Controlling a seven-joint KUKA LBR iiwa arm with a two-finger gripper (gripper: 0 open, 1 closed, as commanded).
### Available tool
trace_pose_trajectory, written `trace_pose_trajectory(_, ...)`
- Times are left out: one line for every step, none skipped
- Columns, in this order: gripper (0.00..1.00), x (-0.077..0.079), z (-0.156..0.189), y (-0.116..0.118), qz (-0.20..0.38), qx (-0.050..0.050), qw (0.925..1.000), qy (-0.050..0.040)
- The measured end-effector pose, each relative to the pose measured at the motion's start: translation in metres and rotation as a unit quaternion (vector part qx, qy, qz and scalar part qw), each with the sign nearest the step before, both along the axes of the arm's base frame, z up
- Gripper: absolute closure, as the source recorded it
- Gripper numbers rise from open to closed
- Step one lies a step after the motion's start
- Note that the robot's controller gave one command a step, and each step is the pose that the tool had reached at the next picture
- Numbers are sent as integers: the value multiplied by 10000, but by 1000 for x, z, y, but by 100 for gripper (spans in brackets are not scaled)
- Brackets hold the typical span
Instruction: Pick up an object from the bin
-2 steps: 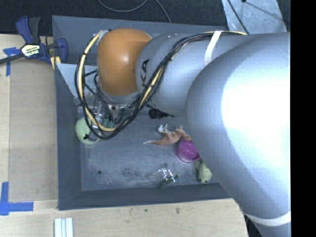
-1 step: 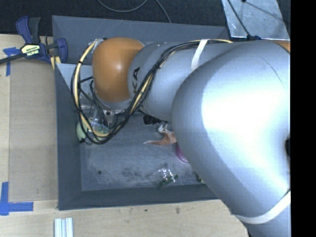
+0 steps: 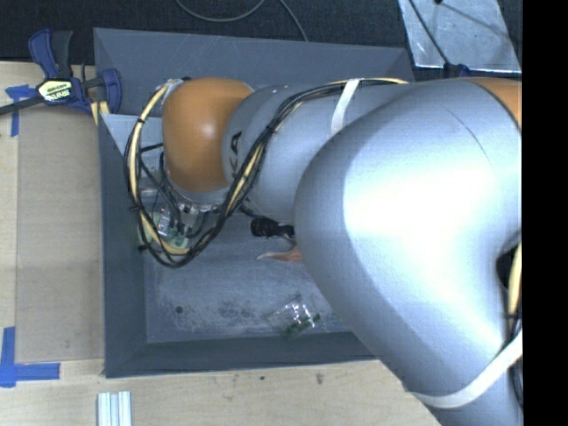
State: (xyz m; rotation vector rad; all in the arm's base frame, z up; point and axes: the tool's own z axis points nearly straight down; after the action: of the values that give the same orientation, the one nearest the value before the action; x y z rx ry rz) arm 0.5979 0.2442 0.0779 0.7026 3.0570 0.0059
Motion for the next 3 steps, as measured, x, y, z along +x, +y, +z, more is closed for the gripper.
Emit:
trace_pose_trajectory(100,0,0,0,0,0,10000,0)
trace_pose_trajectory(100,0,1,0,0,0,10000,-4)
trace_pose_trajectory(100,-1,9,-1,-5,-8,10000,4)
